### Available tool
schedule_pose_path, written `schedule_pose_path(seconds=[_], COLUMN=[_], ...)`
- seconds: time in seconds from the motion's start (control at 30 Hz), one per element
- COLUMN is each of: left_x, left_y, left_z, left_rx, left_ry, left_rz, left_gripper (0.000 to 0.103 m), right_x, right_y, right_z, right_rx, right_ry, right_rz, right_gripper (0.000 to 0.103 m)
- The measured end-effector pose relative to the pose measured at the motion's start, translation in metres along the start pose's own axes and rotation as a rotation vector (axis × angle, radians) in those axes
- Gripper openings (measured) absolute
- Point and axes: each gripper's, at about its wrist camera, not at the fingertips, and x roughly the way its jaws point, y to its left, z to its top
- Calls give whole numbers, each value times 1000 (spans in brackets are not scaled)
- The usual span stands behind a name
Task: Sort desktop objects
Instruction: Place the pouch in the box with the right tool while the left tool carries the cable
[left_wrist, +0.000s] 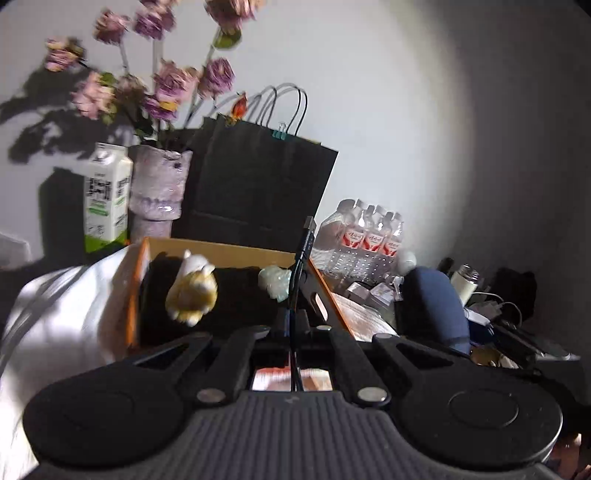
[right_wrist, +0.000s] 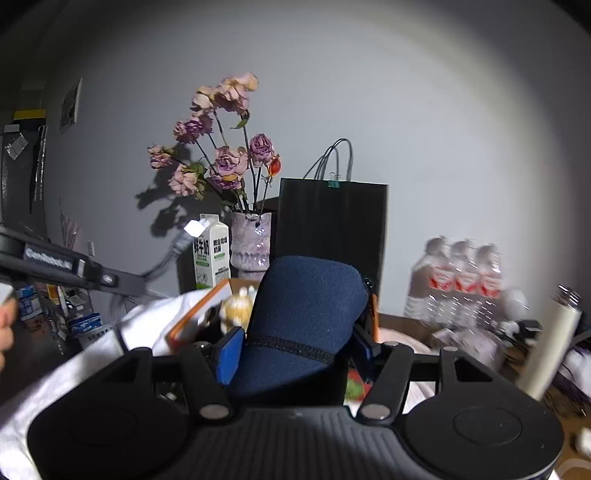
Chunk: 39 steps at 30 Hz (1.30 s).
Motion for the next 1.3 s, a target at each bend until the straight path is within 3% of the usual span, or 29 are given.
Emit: schedule_pose_path(seconds=[0.2,0.37,0.53,0.67,0.77,0.83,0.87,0.97,1.1,1.17,1.3], left_x=[93,169,226,232,227,218,213,194,164,147,104], left_y=[20,40,75,92,89,85,86,90,94,91,75], left_z=[44,52,45,44,47,49,51,55,52,45,20], left_rx=[-46,-32,-47,-93,-55,-28,-34,-55,-99,-89,-36], left_ry=[105,204,253,210,208,195,186,162,165,177,143], left_rz=[42,138,215,141,151,179,188,219,313,344,318], left_gripper=[3,3,3,6,10,36,59,62,77,78,95], right_x=[106,190,274,323,343,346,344,324,277,246,181], right_y=[-17,-36,-34,-22,-12,-11,-12,-16,-20,-22,-24], right_z=[48,60,46,14,-1,-3,-1,6,23,29,30], right_rx=[-7,21,19,17,10,25,47,87,87,109,134], right_ry=[119,261,393,465,492,488,484,449,372,329,232], right_rz=[-3,7,-28,-55,-45,-57,-55,-45,-65,-75,-82], right_gripper=[60,60,60,60,61,64,65,70,74,83,91])
